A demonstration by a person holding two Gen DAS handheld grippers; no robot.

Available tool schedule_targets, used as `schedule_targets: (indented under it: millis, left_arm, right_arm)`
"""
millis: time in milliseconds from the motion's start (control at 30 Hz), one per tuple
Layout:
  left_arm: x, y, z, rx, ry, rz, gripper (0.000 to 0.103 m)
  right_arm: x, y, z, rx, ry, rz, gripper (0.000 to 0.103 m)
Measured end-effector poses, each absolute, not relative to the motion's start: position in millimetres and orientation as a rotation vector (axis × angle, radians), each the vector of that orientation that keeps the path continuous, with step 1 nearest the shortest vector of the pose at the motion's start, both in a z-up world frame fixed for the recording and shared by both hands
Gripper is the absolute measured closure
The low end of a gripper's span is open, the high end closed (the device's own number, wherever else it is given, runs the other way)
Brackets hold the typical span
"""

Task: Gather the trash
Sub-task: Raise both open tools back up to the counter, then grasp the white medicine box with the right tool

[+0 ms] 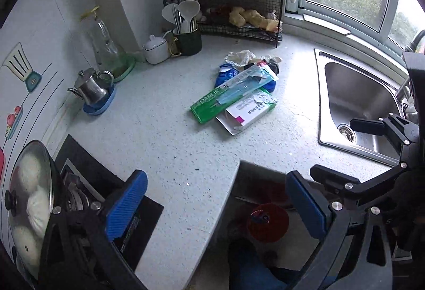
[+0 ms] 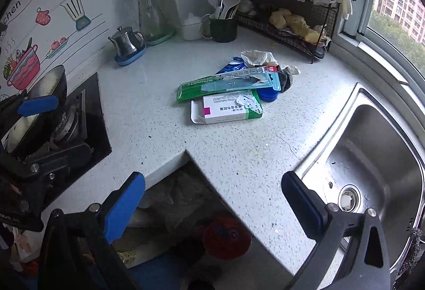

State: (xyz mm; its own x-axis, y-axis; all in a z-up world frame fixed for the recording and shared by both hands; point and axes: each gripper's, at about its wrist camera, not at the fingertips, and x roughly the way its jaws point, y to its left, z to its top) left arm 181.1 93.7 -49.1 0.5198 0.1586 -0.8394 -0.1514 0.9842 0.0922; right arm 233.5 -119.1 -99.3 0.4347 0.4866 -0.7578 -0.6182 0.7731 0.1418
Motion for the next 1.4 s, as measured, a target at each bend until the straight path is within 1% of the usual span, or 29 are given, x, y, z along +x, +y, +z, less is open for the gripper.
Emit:
schedule_targets:
  millis: [167,400,633,867,1033,1167,1400]
  left_arm:
    - [224,131,-64,-0.001,1.029,0.178,0.000]
    - [274,166,-105,-0.018,1.114,0.140,0.000]
    - [301,185,-135,-0.050,1.185,0.108,0.000]
    - [316,198,-149,-0.082,1.218,0.086,0.000]
    - [322,203,-155,-0.091,1.230,0.075,0.000]
    - [325,205,-158,-0.101,1.238,0.065,0.000]
    - [326,201,-161,-0.068,1.253,0.055,0.000]
  right_arm:
    - [276,-91,-106,-0.184,0.948,0.698,0.001]
    - [334,-60,-134,-0.205,1.081,0.666,0.001]
    - [371,-34,-150,-0.254,1.134,0.611,0.001]
    - [395,-14,-168,-0.315,1.215,0.628,0.001]
    - [396,-4,-170,-0.414,1.190,0.611,0.000]
    - [397,0,-168,-0.437,1.212,0.609,0.000]
    - [397,19,-171,-0.557,1.174,0.616,0.000]
